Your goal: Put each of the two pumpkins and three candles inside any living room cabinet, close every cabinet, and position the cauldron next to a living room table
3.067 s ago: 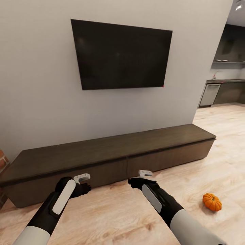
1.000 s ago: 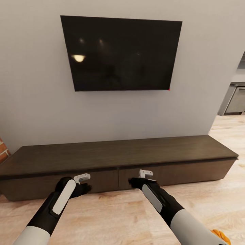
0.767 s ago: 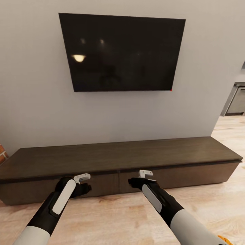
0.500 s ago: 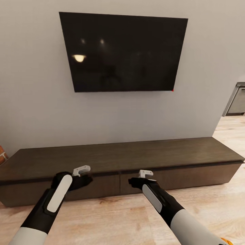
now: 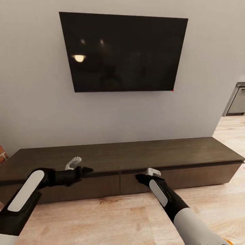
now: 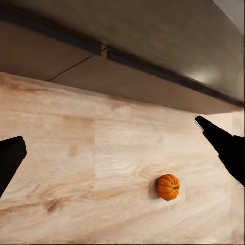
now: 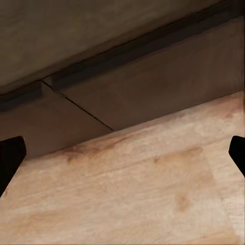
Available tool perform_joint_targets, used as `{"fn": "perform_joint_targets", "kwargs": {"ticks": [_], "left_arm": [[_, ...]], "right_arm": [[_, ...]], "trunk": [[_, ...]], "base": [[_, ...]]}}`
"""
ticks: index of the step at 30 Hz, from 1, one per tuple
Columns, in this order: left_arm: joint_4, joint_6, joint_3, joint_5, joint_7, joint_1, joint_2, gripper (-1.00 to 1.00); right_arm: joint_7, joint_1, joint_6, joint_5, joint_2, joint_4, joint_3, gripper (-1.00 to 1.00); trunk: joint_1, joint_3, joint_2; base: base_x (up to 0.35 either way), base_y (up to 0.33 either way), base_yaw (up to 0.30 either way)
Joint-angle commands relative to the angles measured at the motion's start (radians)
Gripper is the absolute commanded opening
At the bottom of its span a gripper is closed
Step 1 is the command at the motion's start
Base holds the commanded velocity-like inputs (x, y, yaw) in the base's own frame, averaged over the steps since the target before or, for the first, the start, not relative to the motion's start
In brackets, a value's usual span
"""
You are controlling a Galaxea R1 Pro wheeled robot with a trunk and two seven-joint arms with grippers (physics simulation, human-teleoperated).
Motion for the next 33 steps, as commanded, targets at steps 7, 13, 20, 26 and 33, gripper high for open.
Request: {"fn": "perform_joint_targets", "kwargs": {"ticks": [7, 13, 20, 26, 33], "left_arm": [[-0.010, 0.001, -0.007, 0.237, 0.010, 0.001, 0.017, 1.00], [-0.017, 0.002, -0.007, 0.291, 0.010, 0.002, 0.019, 1.00], [-0.031, 0.002, -0.005, 0.344, 0.010, 0.018, 0.020, 1.00], [-0.034, 0.002, -0.006, 0.397, 0.010, 0.022, 0.035, 1.00], [-0.050, 0.002, -0.008, 0.475, 0.010, 0.022, 0.060, 1.00]], "right_arm": [[0.032, 0.000, 0.000, -0.014, -0.002, 0.002, -0.211, 1.00], [0.166, 0.000, 0.002, -0.016, -0.005, 0.038, -0.340, 1.00], [0.215, -0.001, 0.002, -0.016, -0.005, 0.075, -0.370, 1.00], [0.219, 0.000, 0.001, -0.017, -0.005, 0.078, -0.372, 1.00], [0.232, 0.000, 0.001, -0.018, -0.005, 0.078, -0.372, 1.00]], "trunk": [[0.000, -0.001, 0.000], [0.000, -0.001, 0.000], [0.004, -0.004, -0.007], [0.027, -0.023, -0.049], [0.054, -0.045, -0.098]], "base": [[0.000, 0.000, 0.000], [0.000, 0.000, 0.000], [0.000, 0.000, 0.000], [0.000, 0.000, 0.000], [0.000, 0.000, 0.000]]}}
